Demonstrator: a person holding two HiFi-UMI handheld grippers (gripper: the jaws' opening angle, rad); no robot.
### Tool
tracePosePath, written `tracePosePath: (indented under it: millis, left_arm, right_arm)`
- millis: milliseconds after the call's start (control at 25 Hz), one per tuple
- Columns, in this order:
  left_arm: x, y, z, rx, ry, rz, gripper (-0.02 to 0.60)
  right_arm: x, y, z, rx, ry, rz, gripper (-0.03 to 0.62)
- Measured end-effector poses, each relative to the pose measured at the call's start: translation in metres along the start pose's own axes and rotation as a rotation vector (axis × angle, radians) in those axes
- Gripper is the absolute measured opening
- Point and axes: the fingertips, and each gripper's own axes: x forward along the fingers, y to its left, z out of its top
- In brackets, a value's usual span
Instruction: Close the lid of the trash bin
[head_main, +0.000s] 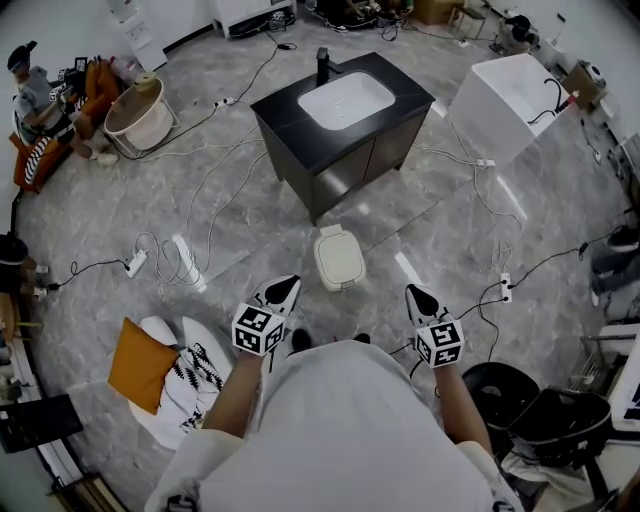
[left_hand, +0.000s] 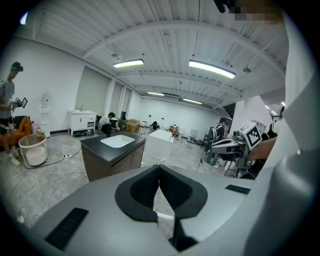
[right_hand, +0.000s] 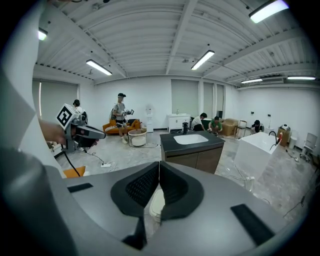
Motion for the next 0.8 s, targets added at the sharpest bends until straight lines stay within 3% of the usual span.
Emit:
tracePosePath:
  millis: [800]
  left_arm:
    - [0.005, -0.002, 0.004, -0.003, -0.005, 0.013, 0.018]
  right_arm:
    - [-0.002, -0.010, 0.007, -0.010, -0.029, -0.004, 0.031]
